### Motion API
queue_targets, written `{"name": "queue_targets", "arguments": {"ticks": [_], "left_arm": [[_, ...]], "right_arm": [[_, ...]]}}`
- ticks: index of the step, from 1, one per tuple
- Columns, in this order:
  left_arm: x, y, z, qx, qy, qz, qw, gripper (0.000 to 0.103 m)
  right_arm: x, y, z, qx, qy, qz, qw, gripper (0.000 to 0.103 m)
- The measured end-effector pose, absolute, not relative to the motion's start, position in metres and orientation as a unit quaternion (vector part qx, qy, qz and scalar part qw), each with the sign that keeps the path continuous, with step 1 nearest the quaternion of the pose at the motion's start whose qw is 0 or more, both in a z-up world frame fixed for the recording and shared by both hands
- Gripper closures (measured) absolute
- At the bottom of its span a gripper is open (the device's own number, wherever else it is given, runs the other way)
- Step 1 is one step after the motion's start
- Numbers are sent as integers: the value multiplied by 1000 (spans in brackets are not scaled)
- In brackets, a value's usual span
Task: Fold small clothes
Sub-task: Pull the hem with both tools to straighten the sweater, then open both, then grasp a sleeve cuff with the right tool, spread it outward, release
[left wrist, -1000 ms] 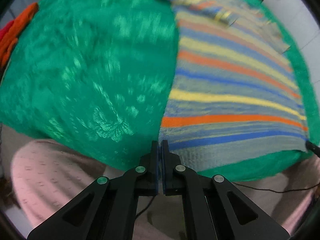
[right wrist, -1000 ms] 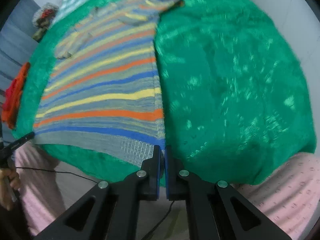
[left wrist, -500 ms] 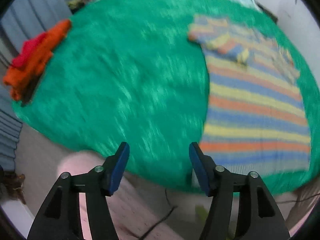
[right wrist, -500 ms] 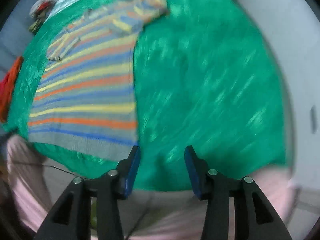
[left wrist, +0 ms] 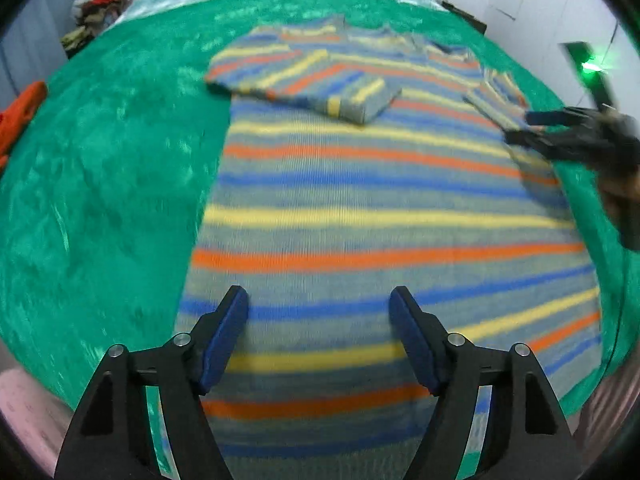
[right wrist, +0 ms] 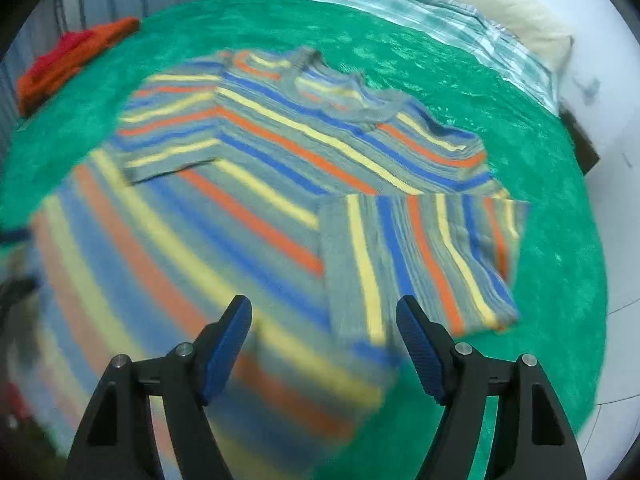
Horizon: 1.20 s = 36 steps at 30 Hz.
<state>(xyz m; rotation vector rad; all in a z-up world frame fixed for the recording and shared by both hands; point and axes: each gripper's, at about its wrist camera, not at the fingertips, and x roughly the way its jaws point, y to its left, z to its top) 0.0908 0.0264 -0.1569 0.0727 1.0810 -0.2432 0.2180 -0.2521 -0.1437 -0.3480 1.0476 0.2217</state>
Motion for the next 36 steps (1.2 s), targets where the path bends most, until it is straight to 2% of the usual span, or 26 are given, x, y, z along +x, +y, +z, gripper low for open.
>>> {"name": "queue_targets", "arguments": {"ticks": [2, 3, 9, 12, 15, 23, 27, 30, 32, 33, 34, 35, 36], "left_arm": [[86, 35, -157, 40, 515, -110, 849, 27], [85, 39, -154, 39, 515, -107, 850, 27], [92, 51, -154, 4, 515, -93, 852, 27], [92, 46, -159, 5, 521, -91, 849, 27], [93, 40, -161, 15, 523, -91, 847, 27], [89, 44, -156, 41, 528, -79, 845, 27], [93, 50, -119, 57, 510, -85, 854, 27], [111, 51, -64, 54, 463, -103, 879, 25], [133, 42, -29, 47, 430, -130, 892, 13], [142, 36, -19, 46, 420, -144, 895, 13], [152, 26, -11, 51, 411, -161, 896, 12], [167, 6, -11, 68, 410, -190, 889, 10], [178, -13, -20, 94, 419, -218, 876, 10]], "right_arm": [[228, -268, -158, -128, 507, 91, 847, 77], [234, -290, -157, -73, 513, 71, 852, 99], [192, -464, -88, 127, 414, -92, 897, 99], [161, -557, -90, 193, 417, -188, 868, 99], [148, -584, -112, 226, 438, -203, 846, 99], [157, -575, -136, 162, 476, -254, 826, 100], [161, -573, -139, 141, 485, -267, 821, 100], [157, -573, -138, 145, 477, -265, 826, 99], [150, -570, -135, 146, 474, -253, 831, 87], [142, -568, -133, 145, 475, -253, 830, 65], [135, -565, -130, 142, 473, -258, 830, 37], [122, -560, -122, 134, 464, -266, 834, 31], [116, -556, -116, 129, 456, -266, 839, 30]]}}
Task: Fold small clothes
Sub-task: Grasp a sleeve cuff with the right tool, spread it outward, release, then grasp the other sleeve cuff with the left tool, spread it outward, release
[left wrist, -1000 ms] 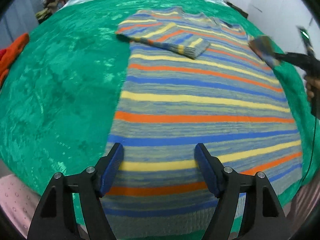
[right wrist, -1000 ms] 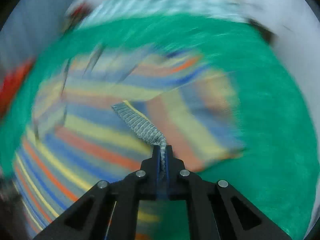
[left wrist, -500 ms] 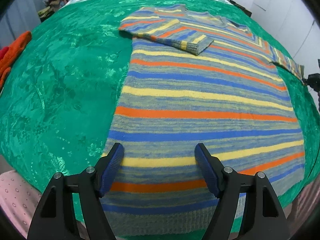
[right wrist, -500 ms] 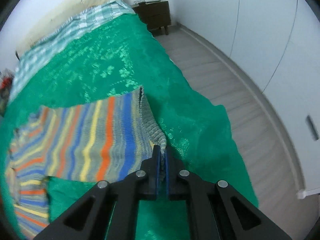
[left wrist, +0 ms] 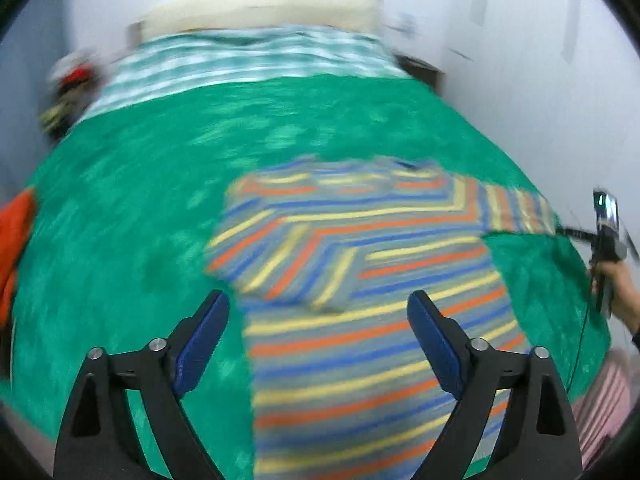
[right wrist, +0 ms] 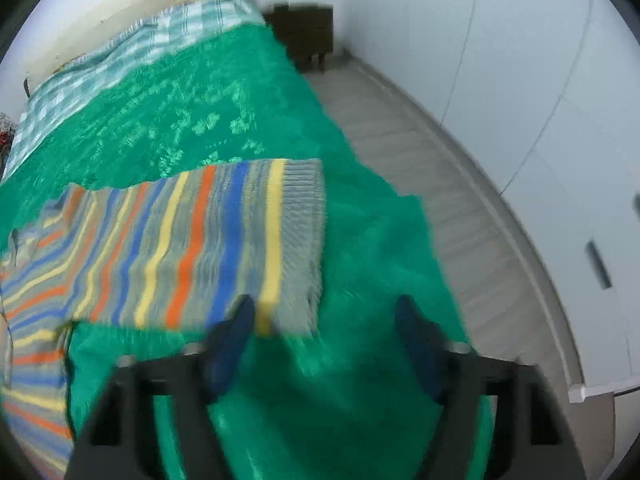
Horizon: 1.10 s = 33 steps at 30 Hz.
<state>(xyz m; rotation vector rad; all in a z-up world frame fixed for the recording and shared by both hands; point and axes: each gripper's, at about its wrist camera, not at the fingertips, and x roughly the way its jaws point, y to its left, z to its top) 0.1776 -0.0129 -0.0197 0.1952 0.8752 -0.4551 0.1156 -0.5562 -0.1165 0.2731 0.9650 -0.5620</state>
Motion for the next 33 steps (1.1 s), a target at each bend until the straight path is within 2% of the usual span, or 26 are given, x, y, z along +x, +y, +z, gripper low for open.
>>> {"name": "queue_targets", "arguments": {"ticks": [1, 3, 5, 6, 8, 9, 10, 11, 15, 19, 23, 26, 33], "left_arm": [[186, -31, -31, 121, 429, -238, 863, 10], [204, -65, -66, 176, 447, -256, 839, 18], [226, -92, -115, 233, 475, -248, 812, 34], [235, -98, -133, 251, 487, -238, 802, 37], [255, -99, -168, 264, 517, -212, 786, 45], [263, -92, -176, 238, 529, -213, 786, 48], [270, -83, -176, 200, 534, -211, 794, 66], [274, -76, -173, 184, 536, -203, 798, 100], [293, -23, -135, 95, 517, -168, 834, 99], [326, 104, -89, -30, 473, -26, 880, 100], [352, 213, -100, -113, 482, 116, 861, 100], [357, 236, -121, -94, 500, 148, 848, 102], [342, 230, -142, -77, 508, 149, 845, 102]], "right_arm": [[100, -547, -106, 124, 444, -258, 849, 30], [72, -525, -90, 126, 429, -235, 863, 30], [46, -499, -79, 139, 414, -206, 876, 30], [34, -484, -75, 144, 408, -190, 881, 30], [14, -451, -70, 144, 401, -156, 891, 30], [9, -440, -70, 142, 399, -145, 894, 30], [-2, -419, -68, 141, 393, -129, 900, 30], [-11, -404, -69, 140, 389, -117, 903, 30], [-26, -361, -78, 134, 380, -87, 911, 30], [-27, -344, -96, 137, 390, -71, 908, 30], [-20, -347, -111, 147, 409, -71, 898, 30], [-13, -348, -119, 146, 416, -72, 895, 30], [-3, -347, -129, 142, 427, -80, 889, 30]]}}
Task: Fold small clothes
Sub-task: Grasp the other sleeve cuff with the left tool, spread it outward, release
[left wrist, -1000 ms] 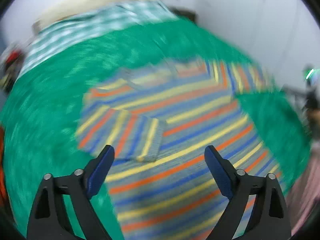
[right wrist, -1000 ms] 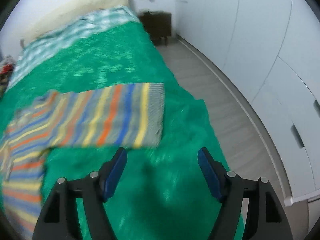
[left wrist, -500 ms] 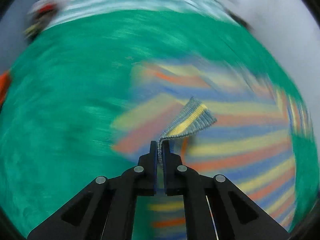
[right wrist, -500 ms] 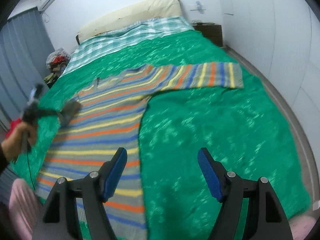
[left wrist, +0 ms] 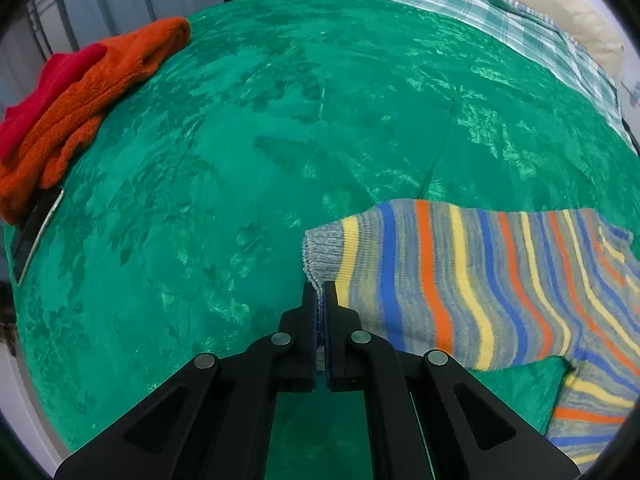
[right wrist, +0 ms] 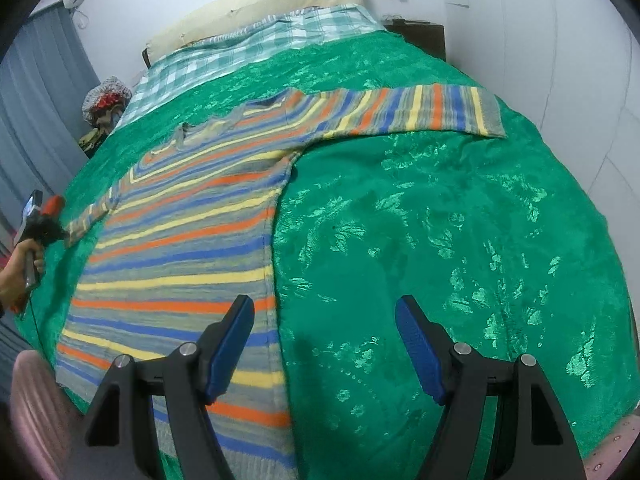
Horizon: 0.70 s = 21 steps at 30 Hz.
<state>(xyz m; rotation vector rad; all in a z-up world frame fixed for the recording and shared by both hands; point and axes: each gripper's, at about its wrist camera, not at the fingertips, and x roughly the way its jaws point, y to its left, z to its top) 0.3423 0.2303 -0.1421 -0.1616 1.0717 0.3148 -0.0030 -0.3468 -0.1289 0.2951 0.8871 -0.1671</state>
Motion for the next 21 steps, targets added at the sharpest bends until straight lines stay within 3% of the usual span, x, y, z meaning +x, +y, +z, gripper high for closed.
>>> {"name": "queue_targets", "arguments": {"ticks": [13, 16, 17, 19, 21], "left_arm": [[345, 240, -166, -28, 520, 175, 836, 101], [341, 244, -163, -39, 525, 165, 834, 88], [337, 244, -159, -44, 525, 158, 835, 73], [320, 244, -149, -50, 521, 140, 840, 53], [292, 239, -137, -59, 515, 104, 849, 46]], "right_arm": [[-1, -360, -138, 149, 431, -108, 883, 30], [-5, -367, -136, 156, 426, -124, 883, 30], [-6, -370, -135, 160, 426, -127, 882, 30], [-8, -375, -134, 169, 424, -129, 880, 30], [-10, -383, -131, 186, 423, -126, 878, 30]]}}
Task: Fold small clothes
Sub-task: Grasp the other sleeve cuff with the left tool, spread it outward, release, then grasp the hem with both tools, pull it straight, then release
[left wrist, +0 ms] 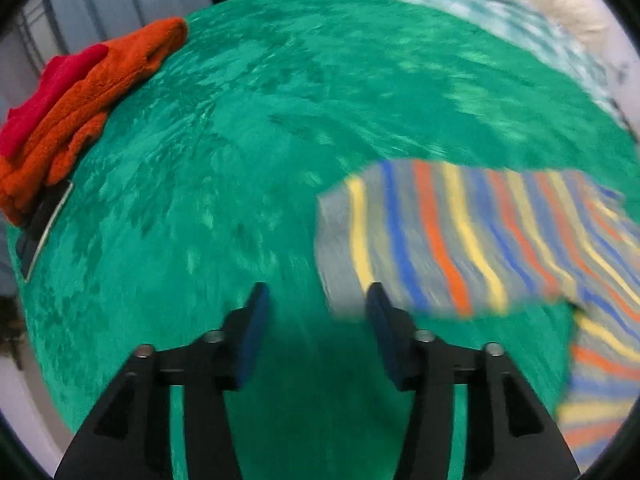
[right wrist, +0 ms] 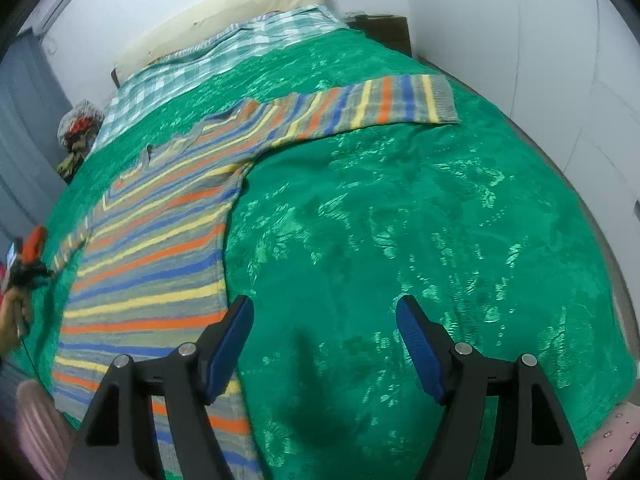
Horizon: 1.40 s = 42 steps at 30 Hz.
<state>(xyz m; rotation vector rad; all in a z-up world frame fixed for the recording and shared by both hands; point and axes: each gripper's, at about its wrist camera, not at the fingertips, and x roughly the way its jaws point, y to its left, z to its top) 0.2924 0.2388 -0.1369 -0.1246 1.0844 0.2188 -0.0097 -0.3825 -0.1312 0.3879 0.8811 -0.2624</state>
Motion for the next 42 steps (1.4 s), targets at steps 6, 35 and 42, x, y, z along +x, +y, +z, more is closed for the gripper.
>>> {"name": "queue_targets", "arguments": {"ticks": [6, 35, 42], "left_arm": [[180, 154, -117, -35, 531, -100, 841, 39], [60, 70, -148, 70, 580, -120, 803, 30], [59, 85, -73, 42, 461, -22, 886, 4]], "right_arm": [[-4, -369, -126, 225, 467, -37, 854, 30], [-21, -302, -165, 147, 643, 11, 752, 89], [-49, -317, -92, 144, 488, -79, 857, 9]]}}
